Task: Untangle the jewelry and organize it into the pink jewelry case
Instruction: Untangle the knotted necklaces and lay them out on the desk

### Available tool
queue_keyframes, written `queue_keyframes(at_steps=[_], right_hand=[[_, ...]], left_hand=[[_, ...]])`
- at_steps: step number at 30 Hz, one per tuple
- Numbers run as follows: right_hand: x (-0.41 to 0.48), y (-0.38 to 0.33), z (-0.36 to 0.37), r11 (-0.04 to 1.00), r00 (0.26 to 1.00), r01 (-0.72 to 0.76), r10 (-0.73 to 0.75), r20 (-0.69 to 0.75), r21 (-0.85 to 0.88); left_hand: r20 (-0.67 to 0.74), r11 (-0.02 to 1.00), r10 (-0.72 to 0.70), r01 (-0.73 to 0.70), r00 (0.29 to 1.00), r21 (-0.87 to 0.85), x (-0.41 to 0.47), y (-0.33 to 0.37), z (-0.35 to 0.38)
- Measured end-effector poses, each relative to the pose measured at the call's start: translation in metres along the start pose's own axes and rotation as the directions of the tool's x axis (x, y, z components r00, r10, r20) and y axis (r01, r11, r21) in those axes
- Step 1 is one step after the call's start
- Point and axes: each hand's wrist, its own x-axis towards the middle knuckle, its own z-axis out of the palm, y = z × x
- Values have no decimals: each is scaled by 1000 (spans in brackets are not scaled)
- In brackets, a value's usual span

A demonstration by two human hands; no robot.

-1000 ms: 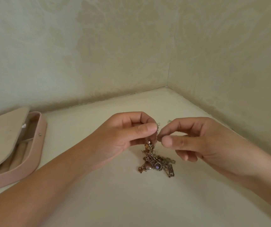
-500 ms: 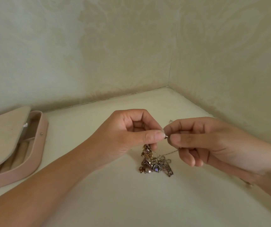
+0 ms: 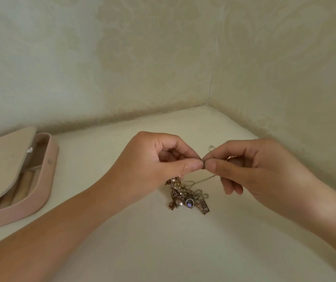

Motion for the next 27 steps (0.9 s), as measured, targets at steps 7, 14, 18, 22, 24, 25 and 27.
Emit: queue_keyframes(at_steps=[7,14,18,22,24,25,27], right_hand=[[1,6,9,999,999,-29,29,-31,-17],[0,10,13,1000,998,-17,16,-61,-15],[1,11,13,1000,998,11,-13,-64,-28],[0,13,12,999,998,37,-38,-57,-26],[0,13,12,997,996,61,-63,-57,-37],[-1,13,12,996,995,75,-77,-57,-46],[-1,13,12,993,993,97,-101,-63,-60]], left_hand=[[-138,948,190,-145,972,282,-3,2,1],[-156,971,140,-104,978,217,-3,-1,4],[-143,980,104,-77,984,183,-2,-2,4],[-119,970,150,-123,981,209,-2,-4,4],[-115,963,174,-144,978,229,-2,-5,4],[-114,960,183,-152,976,235,-2,-6,4],[-117,955,202,-169,972,243,-2,-6,3]])
